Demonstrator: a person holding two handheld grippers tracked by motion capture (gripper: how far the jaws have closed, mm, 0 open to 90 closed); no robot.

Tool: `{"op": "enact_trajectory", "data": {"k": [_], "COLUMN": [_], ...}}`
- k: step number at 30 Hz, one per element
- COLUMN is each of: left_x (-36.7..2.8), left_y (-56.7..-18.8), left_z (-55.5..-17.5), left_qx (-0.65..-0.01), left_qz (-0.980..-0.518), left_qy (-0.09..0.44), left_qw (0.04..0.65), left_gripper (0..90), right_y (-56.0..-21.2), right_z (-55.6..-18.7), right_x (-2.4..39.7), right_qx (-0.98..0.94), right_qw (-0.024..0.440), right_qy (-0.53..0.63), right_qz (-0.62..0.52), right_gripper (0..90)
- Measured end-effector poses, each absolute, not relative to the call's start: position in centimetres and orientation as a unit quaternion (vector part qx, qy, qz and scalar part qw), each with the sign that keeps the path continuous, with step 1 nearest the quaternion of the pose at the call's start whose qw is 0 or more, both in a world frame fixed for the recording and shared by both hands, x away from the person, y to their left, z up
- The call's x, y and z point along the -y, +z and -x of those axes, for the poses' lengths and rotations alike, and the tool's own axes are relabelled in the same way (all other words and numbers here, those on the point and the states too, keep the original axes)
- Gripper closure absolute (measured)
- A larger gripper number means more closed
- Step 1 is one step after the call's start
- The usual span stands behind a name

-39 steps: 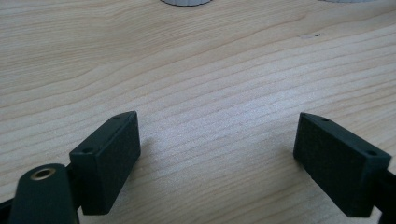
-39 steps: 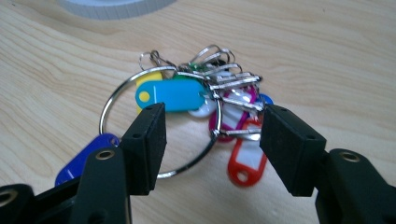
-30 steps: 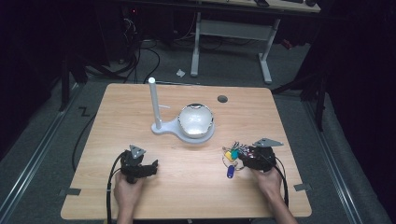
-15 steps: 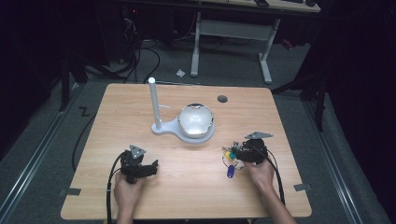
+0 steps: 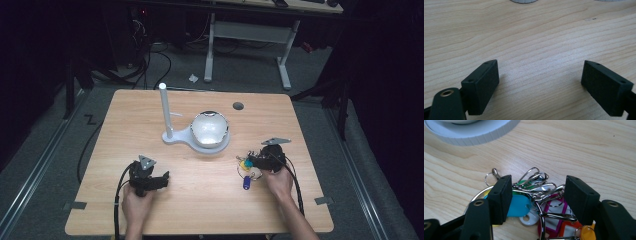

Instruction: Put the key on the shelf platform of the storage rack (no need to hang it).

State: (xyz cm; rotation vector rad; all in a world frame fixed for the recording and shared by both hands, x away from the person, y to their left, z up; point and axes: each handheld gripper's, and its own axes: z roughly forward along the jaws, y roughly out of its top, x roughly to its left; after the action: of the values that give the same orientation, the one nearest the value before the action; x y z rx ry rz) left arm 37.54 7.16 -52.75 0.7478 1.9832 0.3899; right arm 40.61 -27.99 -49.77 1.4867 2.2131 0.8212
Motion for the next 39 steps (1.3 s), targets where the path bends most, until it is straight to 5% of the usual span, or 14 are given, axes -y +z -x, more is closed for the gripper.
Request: {"op": "enact_trajectory", "data": {"k": [10,15,28,39], "left_x": [-7.2,-7.2,-7.1,-7.2], "left_y": [-52.7,-52.8,-52.7,-52.7], "left_z": [-37.5,-37.5,-37.5,-37.5], "left_qx": [-0.811,-0.81,-0.811,-0.811], "left_qz": [-0.306,-0.306,-0.304,-0.305], "left_qy": [0.16,0.16,0.159,0.159], "left_qw": [0.473,0.474,0.474,0.473], "left_gripper": [15.1,15.1,15.1,15.1], "right_y": [-50.4,-50.2,-49.5,-48.1], "right_z": [-41.3,-41.2,-40.5,-39.7], "right_x": [27.8,28.0,28.5,29.3], "right_qx": [-0.791,-0.797,-0.819,-0.805], "right_qw": [0.162,0.161,0.192,0.188], "right_qy": [0.283,0.286,0.279,0.326], "right_qz": [-0.518,-0.508,-0.463,-0.458], "right_gripper": [40.8,61.8,82.3,82.8]}}
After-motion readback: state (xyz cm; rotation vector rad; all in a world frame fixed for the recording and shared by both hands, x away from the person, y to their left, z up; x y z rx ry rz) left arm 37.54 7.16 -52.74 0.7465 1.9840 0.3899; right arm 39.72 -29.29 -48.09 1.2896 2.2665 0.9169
